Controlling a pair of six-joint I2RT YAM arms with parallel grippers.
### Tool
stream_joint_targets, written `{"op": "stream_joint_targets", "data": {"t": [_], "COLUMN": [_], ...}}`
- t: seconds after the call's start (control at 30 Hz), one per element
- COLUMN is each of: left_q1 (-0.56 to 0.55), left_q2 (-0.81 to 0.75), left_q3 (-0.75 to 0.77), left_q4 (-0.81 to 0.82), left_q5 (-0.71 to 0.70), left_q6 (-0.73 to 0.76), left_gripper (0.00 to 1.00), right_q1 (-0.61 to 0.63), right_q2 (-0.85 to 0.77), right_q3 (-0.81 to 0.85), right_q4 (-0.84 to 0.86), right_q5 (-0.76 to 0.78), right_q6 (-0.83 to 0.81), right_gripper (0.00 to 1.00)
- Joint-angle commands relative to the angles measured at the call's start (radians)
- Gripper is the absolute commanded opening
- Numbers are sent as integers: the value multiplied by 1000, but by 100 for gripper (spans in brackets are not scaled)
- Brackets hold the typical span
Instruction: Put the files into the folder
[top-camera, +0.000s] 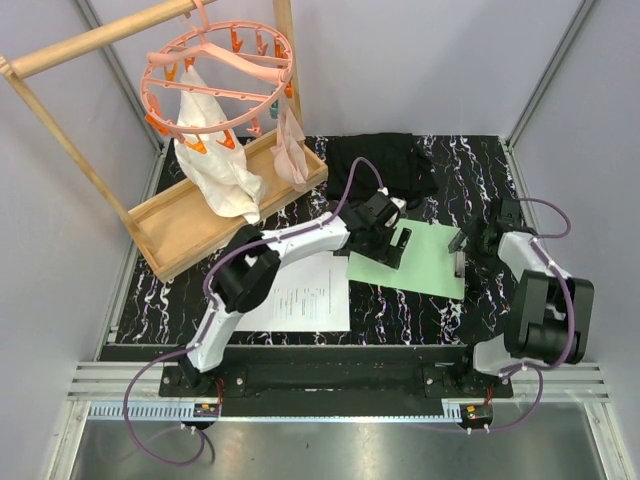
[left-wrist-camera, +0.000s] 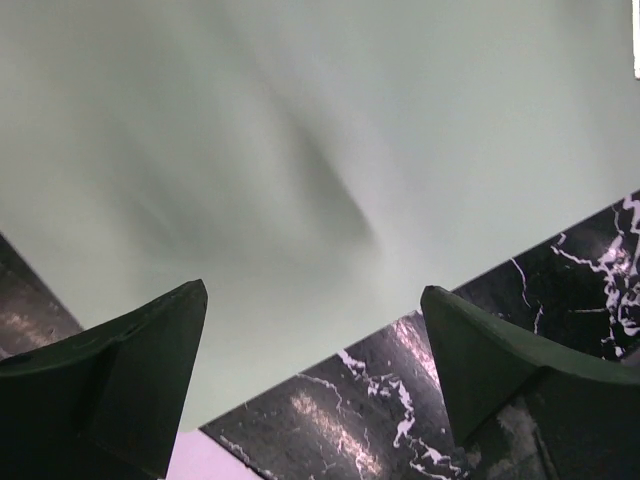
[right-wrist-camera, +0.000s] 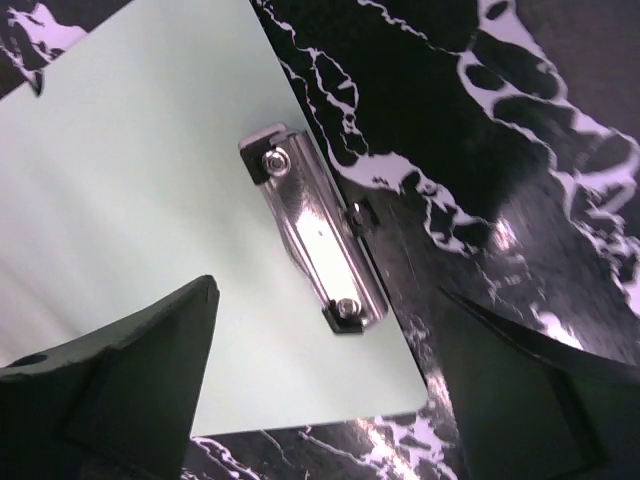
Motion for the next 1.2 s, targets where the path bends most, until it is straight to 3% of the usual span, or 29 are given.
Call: {"op": "stream_joint_targets", "data": {"t": [0.0, 0.07, 0.17, 0.23, 0.37, 0.53, 0.67, 0.83, 1.03, 1.17], "left_q1": [-2, 0, 3, 16, 69, 98, 99, 99, 99, 99], "left_q2": [-219, -316, -476, -586, -727, -813, -821, -867, -901, -915], "left_q3": [-44, -111, -287, -445, -720, -997, -1068, -1128, -1177, -1208], "left_q4": [24, 44, 114, 176, 309, 441, 468, 426, 405, 400], "left_q5": [-23, -36, -103, -160, -142, -184, -200, -266, -277, -284], "left_q6": [-5, -18, -38, -62, -183, -298, -332, -383, -421, -438], "left_gripper": [95, 95, 96, 96, 96, 95, 94, 95, 95, 95], "right_q1": [109, 179, 304, 406, 590, 795, 905, 950, 1022, 1045], "right_q2": [-163, -228, -311, -351, -419, -295, -139, -66, -34, -7], "right_q3": [58, 50, -17, -77, -258, -314, -304, -309, -329, -360], "right_q4": [-132, -175, -180, -111, 73, 304, 427, 533, 533, 626], "right_q5": [190, 184, 30, -84, -176, -192, -215, -215, -190, -210], "right_q6": [-2, 18, 114, 200, 337, 420, 438, 472, 513, 565], "right_gripper": [100, 100, 100, 100, 100, 95, 86, 81, 80, 80]}}
